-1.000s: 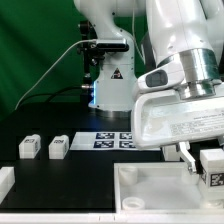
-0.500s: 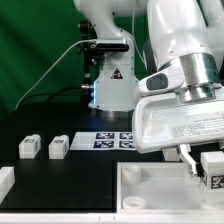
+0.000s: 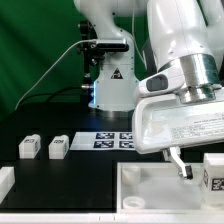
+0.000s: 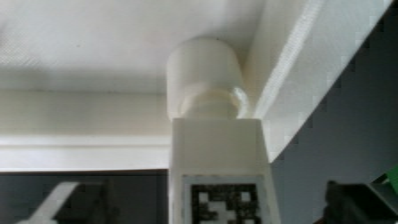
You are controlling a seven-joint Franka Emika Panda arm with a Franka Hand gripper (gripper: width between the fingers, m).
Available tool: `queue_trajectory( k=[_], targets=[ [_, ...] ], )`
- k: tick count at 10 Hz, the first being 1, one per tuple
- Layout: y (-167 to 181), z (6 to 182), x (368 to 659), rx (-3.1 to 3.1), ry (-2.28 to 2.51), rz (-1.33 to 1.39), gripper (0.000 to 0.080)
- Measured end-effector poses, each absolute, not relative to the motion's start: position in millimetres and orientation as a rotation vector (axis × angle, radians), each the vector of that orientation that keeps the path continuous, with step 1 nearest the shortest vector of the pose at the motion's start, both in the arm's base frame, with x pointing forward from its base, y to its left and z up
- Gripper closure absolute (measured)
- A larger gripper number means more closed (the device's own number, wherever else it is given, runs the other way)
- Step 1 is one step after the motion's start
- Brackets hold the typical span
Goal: Assemble one leg
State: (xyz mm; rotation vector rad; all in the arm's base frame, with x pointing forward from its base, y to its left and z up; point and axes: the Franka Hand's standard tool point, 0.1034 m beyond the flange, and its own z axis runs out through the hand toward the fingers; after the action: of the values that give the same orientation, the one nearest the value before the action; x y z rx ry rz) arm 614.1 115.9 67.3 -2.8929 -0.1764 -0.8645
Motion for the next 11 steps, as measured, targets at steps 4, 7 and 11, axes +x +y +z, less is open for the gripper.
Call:
queue_trajectory(
  k=[4, 7, 11],
  targets=[
    [115.9, 66.8, 613.9, -2.893, -0.176, -0.863, 0.0153],
    [115.2, 67.6, 613.7, -2.896, -0.174, -0.848, 0.015],
    [113.6, 94.5, 618.7, -2.923, -0.18, -0.645, 0.015]
  ],
)
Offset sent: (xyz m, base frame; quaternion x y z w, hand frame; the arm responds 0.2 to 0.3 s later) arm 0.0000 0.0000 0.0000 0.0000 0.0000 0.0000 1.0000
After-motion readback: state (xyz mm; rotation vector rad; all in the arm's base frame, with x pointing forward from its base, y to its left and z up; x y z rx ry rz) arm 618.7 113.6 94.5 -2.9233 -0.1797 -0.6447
